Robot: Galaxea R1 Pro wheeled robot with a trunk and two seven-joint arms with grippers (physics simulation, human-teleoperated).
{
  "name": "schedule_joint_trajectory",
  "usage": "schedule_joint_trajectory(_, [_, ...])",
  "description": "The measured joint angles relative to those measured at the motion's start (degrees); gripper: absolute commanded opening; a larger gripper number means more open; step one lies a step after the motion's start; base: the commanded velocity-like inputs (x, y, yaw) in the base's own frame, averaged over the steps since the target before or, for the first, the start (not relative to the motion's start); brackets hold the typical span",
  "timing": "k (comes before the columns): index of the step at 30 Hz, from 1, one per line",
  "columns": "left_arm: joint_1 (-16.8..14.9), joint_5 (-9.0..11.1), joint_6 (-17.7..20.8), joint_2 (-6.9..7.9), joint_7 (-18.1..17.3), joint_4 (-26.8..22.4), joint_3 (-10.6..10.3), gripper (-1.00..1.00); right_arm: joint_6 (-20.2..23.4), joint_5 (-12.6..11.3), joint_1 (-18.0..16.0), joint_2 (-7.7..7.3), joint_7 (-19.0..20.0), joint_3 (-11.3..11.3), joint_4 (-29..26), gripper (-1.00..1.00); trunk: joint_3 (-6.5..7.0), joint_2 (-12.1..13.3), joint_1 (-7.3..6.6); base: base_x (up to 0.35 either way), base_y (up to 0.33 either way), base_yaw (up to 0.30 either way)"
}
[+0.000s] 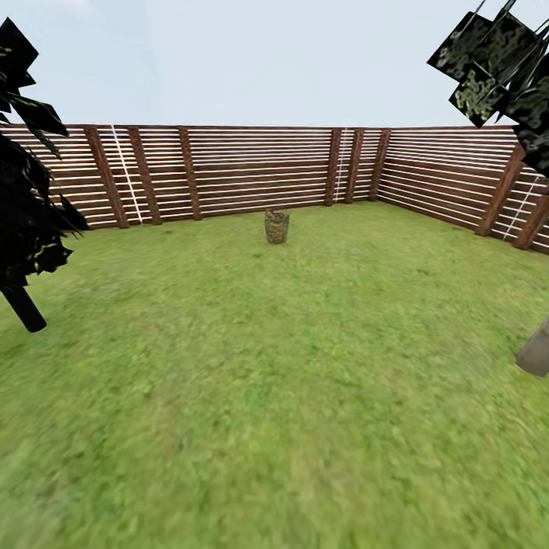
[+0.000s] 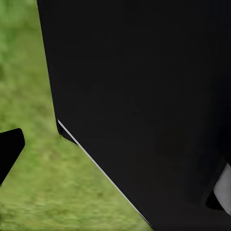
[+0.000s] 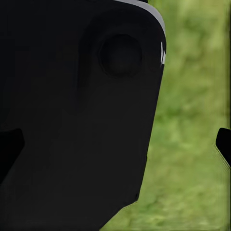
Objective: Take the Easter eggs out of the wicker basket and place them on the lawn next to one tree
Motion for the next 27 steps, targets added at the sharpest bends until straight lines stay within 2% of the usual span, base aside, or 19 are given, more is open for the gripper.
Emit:
schedule_joint_trajectory(19, [0.0, 0.0, 0.0, 0.0, 0.0, 0.0, 0.0, 1.0, -0.2, -0.2, 0.0, -0.31, -0.2, -0.2, -0.4, 1.0, 0.0, 0.0, 0.0, 0.325, 0.0, 0.0])
schedule_joint_trajectory(27, [0.0, 0.0, 0.0, 0.0, 0.0, 0.0, 0.0, 1.0, -0.3, -0.3, 0.0, 0.08, -0.1, -0.4, -0.5, 1.0, 0.0, 0.0, 0.0, 0.325, 0.0, 0.0])
